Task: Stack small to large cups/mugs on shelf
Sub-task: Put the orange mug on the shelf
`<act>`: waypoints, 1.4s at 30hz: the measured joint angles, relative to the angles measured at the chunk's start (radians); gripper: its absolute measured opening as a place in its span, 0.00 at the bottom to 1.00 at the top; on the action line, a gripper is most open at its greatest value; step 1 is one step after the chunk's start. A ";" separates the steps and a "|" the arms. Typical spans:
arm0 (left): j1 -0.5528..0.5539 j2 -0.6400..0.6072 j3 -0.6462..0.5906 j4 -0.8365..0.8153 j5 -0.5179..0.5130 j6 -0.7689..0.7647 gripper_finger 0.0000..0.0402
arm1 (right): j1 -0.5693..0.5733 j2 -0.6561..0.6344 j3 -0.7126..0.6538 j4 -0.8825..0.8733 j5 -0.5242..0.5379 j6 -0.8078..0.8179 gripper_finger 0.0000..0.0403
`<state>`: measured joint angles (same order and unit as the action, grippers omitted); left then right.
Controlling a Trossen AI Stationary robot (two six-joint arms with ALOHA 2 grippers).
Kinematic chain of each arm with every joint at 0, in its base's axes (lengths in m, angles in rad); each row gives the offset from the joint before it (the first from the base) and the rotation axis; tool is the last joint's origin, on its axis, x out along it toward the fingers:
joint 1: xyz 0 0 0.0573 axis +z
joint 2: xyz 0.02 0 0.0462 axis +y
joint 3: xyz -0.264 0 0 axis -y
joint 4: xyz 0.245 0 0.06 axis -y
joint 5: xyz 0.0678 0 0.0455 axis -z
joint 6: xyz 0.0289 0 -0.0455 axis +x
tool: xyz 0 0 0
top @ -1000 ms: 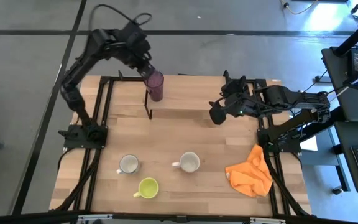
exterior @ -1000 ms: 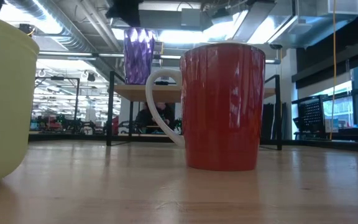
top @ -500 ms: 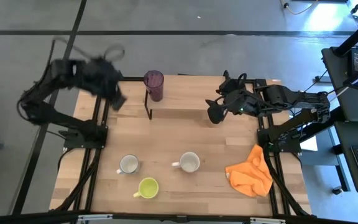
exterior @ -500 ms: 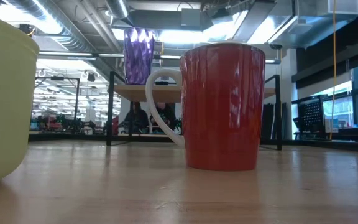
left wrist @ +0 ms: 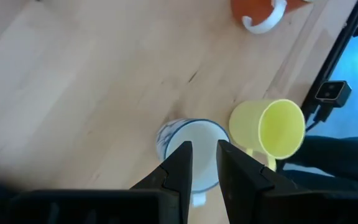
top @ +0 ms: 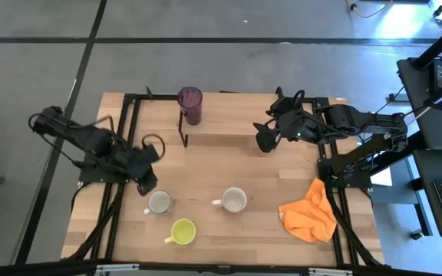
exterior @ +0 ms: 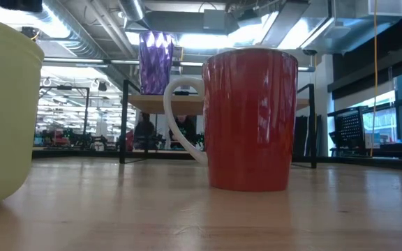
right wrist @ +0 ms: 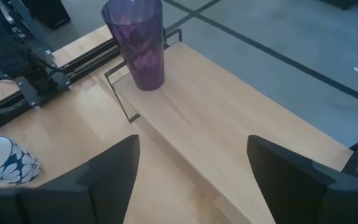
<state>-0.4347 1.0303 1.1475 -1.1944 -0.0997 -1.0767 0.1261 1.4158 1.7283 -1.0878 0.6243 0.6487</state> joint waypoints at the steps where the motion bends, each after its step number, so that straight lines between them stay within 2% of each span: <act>1: -0.018 0.005 -0.019 0.023 -0.012 -0.014 0.17 | 0.000 0.000 0.000 0.000 -0.007 0.000 0.74; 8: -0.109 0.024 -0.074 0.093 -0.079 -0.069 0.17 | 0.000 0.000 0.000 0.000 -0.068 0.002 0.74; 14: -0.127 0.024 -0.075 0.199 -0.168 -0.055 0.17 | 0.000 0.000 0.000 0.022 -0.111 0.108 0.74; 20: -0.127 0.024 -0.075 0.231 -0.173 -0.016 0.17 | 0.000 0.000 0.000 0.069 -0.114 0.106 0.74; 25: -0.127 0.024 -0.075 0.231 -0.173 -0.013 0.17 | 0.000 0.000 0.000 0.203 -0.097 0.106 0.74; 27: -0.127 0.024 -0.075 0.231 -0.173 -0.013 0.17 | 0.000 0.001 0.000 0.251 -0.082 0.057 0.74; 31: -0.127 0.024 -0.075 0.231 -0.173 -0.012 0.17 | -0.006 0.006 0.001 0.280 -0.019 -0.161 0.74; 37: -0.127 0.024 -0.074 0.231 -0.173 0.013 0.17 | -0.005 0.016 0.001 0.351 -0.069 -0.187 0.74; 42: -0.127 0.024 -0.074 0.231 -0.173 0.013 0.17 | -0.019 0.015 0.001 0.417 -0.021 -0.361 0.74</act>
<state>-0.5617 1.0538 1.0733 -0.9636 -0.2726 -1.0634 0.1068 1.4311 1.7290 -0.6711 0.6031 0.2875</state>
